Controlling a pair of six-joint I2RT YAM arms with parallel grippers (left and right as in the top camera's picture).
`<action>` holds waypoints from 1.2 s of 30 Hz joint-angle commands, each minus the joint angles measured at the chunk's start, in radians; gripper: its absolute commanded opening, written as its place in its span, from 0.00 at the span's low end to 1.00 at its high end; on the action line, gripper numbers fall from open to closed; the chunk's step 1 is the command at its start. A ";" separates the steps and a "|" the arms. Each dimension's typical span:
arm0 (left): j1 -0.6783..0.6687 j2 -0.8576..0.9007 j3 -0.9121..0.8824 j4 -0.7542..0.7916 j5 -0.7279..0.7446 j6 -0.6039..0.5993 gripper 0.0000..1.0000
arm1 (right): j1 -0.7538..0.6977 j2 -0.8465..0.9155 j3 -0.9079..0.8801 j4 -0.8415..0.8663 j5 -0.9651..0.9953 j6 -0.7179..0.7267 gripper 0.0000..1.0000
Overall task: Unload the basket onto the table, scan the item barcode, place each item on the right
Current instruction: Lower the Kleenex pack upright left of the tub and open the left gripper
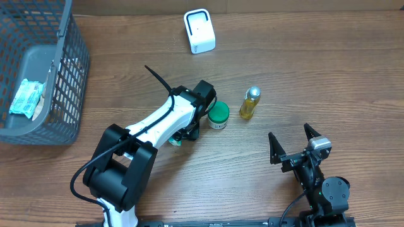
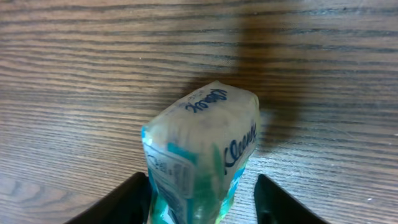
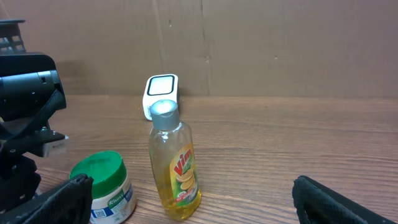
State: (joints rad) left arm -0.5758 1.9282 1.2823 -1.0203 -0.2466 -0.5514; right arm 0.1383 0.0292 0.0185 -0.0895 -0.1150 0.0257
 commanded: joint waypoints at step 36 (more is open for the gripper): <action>-0.009 -0.019 0.057 0.091 0.224 -0.006 0.20 | 0.000 -0.002 -0.005 0.005 0.009 0.003 1.00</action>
State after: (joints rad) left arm -0.5762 1.9282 1.3102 -0.9394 -0.0750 -0.5510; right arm 0.1379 0.0292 0.0185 -0.0902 -0.1150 0.0261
